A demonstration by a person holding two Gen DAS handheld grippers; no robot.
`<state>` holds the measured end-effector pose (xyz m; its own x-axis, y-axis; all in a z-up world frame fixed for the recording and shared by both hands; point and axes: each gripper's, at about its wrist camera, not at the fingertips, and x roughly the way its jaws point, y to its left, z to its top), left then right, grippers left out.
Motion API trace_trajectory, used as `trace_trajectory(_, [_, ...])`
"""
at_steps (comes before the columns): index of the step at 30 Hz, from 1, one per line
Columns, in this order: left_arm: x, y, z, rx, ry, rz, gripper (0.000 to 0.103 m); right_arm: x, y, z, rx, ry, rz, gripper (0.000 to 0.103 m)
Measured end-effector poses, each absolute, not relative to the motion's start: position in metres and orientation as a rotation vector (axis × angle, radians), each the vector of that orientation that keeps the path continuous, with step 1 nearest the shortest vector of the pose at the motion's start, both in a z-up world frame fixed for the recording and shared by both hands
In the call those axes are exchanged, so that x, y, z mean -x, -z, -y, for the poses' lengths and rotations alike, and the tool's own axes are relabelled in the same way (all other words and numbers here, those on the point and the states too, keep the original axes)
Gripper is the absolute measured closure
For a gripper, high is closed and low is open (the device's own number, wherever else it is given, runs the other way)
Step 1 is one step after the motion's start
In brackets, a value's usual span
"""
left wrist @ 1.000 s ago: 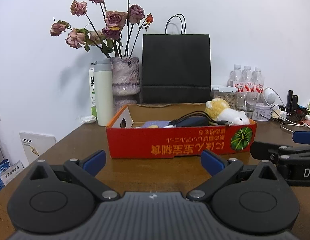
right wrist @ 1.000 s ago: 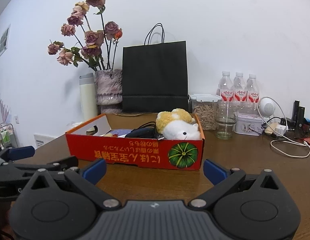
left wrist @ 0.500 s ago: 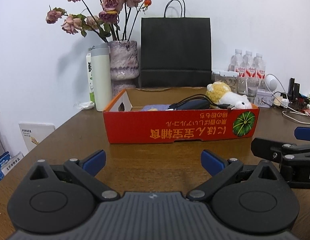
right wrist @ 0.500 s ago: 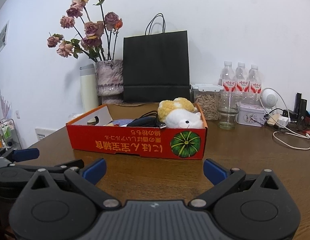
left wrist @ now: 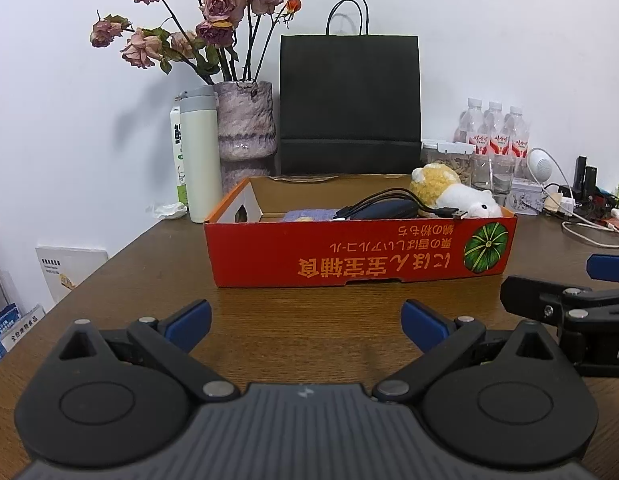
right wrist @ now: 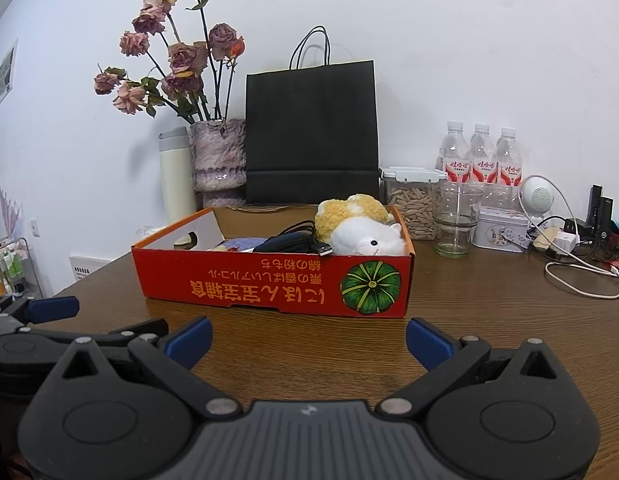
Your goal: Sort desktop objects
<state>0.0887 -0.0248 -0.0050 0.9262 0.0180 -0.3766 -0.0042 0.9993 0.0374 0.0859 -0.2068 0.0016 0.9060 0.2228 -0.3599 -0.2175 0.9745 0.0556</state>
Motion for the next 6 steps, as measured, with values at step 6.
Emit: trace_trajectory(6, [-0.0881, 0.0047, 0.0249, -0.035, -0.016, -0.382, 0.000, -0.0855, -0.0012, 0.2052, -0.008, -0.226, -0.374, 0.000])
